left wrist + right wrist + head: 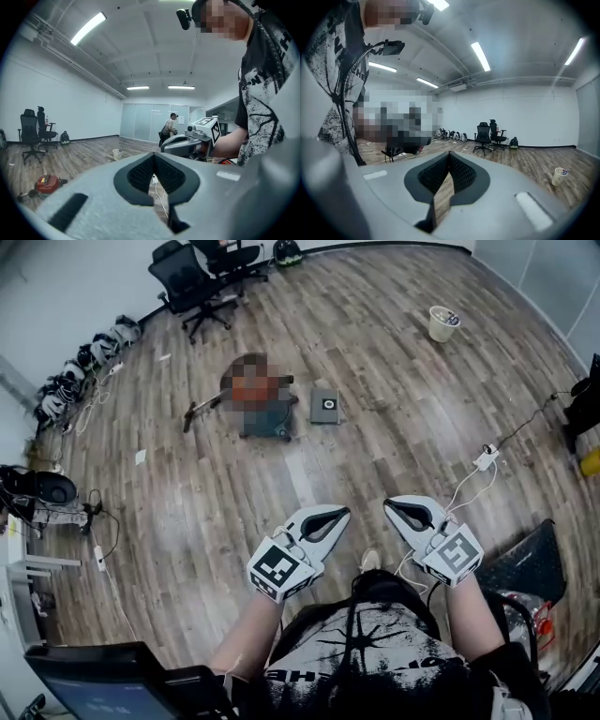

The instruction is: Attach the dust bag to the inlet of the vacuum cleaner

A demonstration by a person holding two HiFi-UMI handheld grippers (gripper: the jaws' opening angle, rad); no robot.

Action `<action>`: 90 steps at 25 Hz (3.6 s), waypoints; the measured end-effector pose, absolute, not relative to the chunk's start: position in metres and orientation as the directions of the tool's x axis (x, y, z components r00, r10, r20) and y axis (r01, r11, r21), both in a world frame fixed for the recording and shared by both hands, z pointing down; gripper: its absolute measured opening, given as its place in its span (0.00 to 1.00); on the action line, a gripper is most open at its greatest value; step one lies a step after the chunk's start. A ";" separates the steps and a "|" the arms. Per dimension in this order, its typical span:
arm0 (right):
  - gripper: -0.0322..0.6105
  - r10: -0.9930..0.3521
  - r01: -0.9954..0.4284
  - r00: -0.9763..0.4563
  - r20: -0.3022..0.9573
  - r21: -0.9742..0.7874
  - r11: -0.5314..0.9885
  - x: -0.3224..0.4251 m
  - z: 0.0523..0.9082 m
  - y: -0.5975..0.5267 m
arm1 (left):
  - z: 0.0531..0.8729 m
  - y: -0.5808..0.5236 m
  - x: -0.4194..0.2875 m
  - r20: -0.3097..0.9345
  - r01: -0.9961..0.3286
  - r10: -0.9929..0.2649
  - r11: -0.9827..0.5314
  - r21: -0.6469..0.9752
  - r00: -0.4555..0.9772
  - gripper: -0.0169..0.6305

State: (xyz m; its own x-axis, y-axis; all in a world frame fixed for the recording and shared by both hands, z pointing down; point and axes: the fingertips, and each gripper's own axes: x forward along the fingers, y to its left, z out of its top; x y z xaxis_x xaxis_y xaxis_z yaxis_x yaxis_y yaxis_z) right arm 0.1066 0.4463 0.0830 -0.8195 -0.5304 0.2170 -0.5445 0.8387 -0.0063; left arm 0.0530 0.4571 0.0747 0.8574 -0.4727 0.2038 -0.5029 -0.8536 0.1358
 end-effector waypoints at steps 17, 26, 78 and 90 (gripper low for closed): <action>0.06 -0.496 -0.506 -0.858 0.131 -0.058 0.860 0.201 0.096 0.363 | 0.090 0.366 0.164 0.282 -0.526 -0.485 -0.845 0.091 0.828 0.02; 0.06 -0.525 -0.535 -0.845 0.099 -0.133 0.835 0.217 0.106 0.328 | 0.099 0.338 0.177 0.292 -0.497 -0.454 -0.863 0.092 0.842 0.02; 0.06 -0.201 -0.206 -0.966 0.164 -0.019 0.978 0.353 0.141 -0.159 | 0.133 -0.171 0.326 0.290 -0.712 -0.656 -0.684 0.161 0.696 0.02; 0.06 -0.006 0.018 -0.959 0.282 0.081 0.997 0.248 0.145 -0.240 | 0.162 -0.241 0.220 0.266 -0.813 -0.770 -0.530 0.240 0.580 0.02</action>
